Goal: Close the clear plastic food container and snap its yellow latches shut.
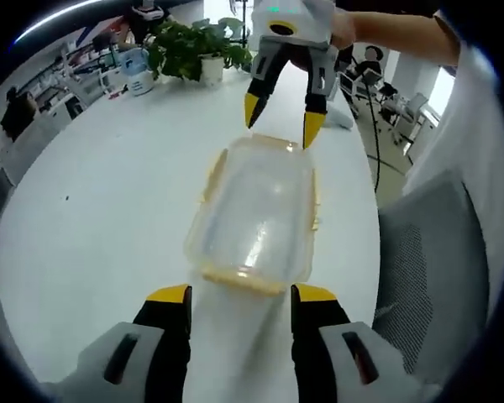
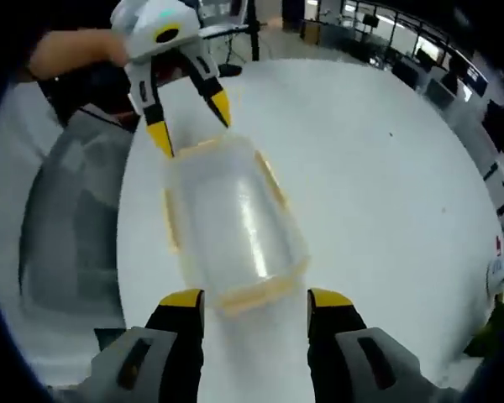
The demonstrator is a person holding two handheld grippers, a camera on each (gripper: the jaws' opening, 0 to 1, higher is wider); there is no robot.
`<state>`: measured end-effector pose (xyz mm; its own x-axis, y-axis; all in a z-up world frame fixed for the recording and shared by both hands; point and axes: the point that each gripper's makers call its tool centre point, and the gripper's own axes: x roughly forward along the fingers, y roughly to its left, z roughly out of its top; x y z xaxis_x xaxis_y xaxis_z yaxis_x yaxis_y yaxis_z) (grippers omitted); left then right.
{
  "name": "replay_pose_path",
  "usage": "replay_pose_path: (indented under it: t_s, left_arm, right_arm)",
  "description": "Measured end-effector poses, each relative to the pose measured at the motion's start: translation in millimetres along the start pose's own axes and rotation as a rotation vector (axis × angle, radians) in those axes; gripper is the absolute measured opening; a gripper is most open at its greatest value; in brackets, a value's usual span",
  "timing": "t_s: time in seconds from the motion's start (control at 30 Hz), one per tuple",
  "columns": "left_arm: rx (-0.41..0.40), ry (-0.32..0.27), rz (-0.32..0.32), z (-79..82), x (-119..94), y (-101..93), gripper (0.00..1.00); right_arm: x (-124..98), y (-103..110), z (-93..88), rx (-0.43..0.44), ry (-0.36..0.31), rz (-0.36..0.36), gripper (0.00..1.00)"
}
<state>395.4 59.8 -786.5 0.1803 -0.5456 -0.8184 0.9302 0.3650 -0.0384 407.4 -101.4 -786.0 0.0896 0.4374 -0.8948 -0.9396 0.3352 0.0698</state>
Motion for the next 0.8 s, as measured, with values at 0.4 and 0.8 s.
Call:
replay_pose_path:
  t_s: [0.4, 0.8]
  left_arm:
    - [-0.274, -0.035, 0.114, 4.7, -5.5, 7.7, 0.43]
    - [-0.476, 0.016, 0.162, -1.6, -4.5, 1.6, 0.43]
  right_arm:
    - [5.1, 4.0, 3.4, 0.243, -0.040, -0.016, 0.45]
    - [0.2, -13.9, 1.8, 0.414, -0.064, -0.116, 0.43]
